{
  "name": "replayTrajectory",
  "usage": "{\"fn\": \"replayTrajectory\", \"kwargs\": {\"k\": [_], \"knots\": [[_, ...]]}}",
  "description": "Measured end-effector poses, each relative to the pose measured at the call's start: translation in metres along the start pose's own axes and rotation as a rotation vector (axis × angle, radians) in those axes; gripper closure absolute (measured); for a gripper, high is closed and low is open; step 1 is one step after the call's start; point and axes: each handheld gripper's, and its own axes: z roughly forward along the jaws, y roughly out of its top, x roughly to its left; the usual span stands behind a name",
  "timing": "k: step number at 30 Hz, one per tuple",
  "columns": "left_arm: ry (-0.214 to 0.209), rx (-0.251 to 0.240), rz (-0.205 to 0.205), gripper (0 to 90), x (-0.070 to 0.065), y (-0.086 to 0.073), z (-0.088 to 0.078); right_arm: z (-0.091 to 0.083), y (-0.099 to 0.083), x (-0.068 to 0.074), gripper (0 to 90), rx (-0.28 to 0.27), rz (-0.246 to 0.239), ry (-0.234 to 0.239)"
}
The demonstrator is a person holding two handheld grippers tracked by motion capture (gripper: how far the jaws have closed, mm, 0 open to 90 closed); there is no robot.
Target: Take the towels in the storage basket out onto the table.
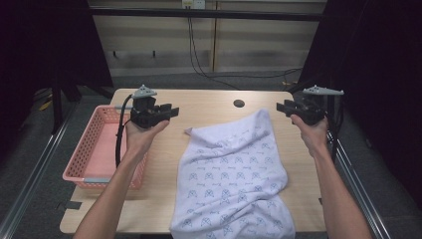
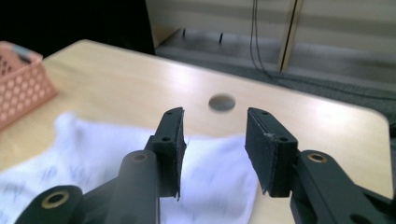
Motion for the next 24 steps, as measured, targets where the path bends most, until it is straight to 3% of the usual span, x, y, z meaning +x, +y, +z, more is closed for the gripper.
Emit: {"fn": "replayTrajectory", "kwargs": {"k": [1,2,3,5,6,7,8,9,10,11,13,14,15,16,18,21,22,23,24], "knots": [[-0.007,0.007,0.004,65.4,-0.005,-0.005,-0.001,-0.006,-0.014,0.003,57.0,0.011,-0.004,0.031],[-0.054,0.027,0.027,66.7,-0.018,-0.016,-0.002,-0.01,-0.022,0.006,57.0,0.024,-0.008,0.052],[-0.054,0.027,0.027,67.7,-0.018,-0.016,-0.002,-0.01,-0.022,0.006,57.0,0.024,-0.008,0.052],[-0.107,0.048,0.062,69.3,-0.033,-0.03,-0.005,-0.017,-0.038,0.016,57.1,0.056,-0.033,0.081],[-0.135,0.061,0.069,74.8,-0.043,-0.042,-0.008,-0.029,-0.059,0.032,58.4,0.078,-0.04,0.144],[-0.161,0.069,0.075,74.8,-0.049,-0.05,-0.01,-0.029,-0.059,0.032,58.4,0.078,-0.04,0.144],[-0.192,0.088,0.081,77.9,-0.056,-0.061,-0.011,-0.039,-0.077,0.046,61.3,0.099,-0.058,0.197],[-0.209,0.117,0.092,77.9,-0.063,-0.073,-0.013,-0.039,-0.077,0.046,61.3,0.099,-0.058,0.197],[-0.231,0.148,0.099,79.8,-0.069,-0.086,-0.013,-0.049,-0.099,0.059,63.9,0.134,-0.059,0.251],[-0.24,0.183,0.102,79.8,-0.074,-0.099,-0.014,-0.049,-0.099,0.059,63.9,0.134,-0.059,0.251],[-0.27,0.24,0.09,80.9,-0.082,-0.126,-0.014,-0.057,-0.121,0.072,65.6,0.18,-0.06,0.288],[-0.274,0.274,0.086,78.4,-0.085,-0.139,-0.013,-0.066,-0.142,0.082,67.2,0.228,-0.056,0.314],[-0.277,0.29,0.085,78.4,-0.088,-0.149,-0.013,-0.066,-0.142,0.082,67.2,0.228,-0.056,0.314],[-0.301,0.304,0.052,78.4,-0.089,-0.161,-0.011,-0.07,-0.151,0.085,67.5,0.254,-0.055,0.334],[-0.295,0.338,0.063,73.6,-0.092,-0.168,-0.011,-0.075,-0.167,0.092,68.2,0.317,-0.058,0.334],[-0.276,0.364,0.115,69.7,-0.096,-0.173,-0.007,-0.078,-0.18,0.095,69.8,0.375,-0.078,0.349],[-0.262,0.38,0.144,71.7,-0.097,-0.176,-0.005,-0.075,-0.184,0.094,68.7,0.395,-0.082,0.353],[-0.264,0.359,0.16,71.7,-0.097,-0.177,-0.004,-0.075,-0.184,0.094,68.7,0.395,-0.082,0.353],[-0.246,0.362,0.175,82.3,-0.095,-0.176,-0.003,-0.069,-0.187,0.094,65.3,0.415,-0.105,0.356]]}}
